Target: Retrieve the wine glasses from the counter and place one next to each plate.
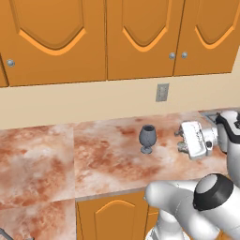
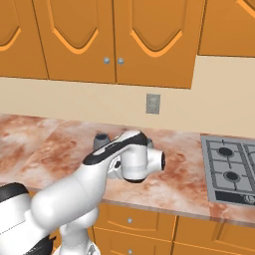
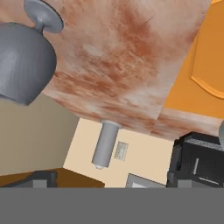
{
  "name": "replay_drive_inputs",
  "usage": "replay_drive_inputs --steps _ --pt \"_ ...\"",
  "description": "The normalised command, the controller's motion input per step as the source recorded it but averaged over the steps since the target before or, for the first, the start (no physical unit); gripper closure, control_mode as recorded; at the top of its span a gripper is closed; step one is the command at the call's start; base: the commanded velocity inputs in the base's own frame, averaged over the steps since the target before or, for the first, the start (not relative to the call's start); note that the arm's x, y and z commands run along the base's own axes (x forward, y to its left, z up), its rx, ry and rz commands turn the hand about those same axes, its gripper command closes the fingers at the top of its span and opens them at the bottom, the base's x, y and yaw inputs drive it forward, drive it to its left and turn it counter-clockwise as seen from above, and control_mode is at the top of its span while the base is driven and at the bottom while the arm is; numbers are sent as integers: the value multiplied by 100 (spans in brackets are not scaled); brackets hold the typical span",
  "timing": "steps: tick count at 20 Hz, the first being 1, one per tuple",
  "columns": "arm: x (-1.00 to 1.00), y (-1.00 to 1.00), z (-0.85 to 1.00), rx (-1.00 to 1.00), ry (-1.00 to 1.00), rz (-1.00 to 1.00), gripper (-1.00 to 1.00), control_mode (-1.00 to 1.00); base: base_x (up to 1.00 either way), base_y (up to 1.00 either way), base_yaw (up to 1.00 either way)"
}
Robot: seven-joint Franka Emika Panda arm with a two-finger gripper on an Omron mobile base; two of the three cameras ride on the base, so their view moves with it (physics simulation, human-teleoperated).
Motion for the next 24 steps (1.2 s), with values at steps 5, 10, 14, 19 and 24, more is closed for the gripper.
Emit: replay_drive_inputs --steps 5,10,14,19,24 --pt "0 -7 -36 6 0 0 -100 -100 0 0 0" --pt "22 0 -33 2 0 -6 -100 -100 0 0 0" --pt "26 -1 -26 0 0 -7 -100 -100 0 0 0" --pt "41 0 -12 0 0 -1 -100 -100 0 0 0" --pt "33 0 -15 0 0 0 -100 -100 0 0 0"
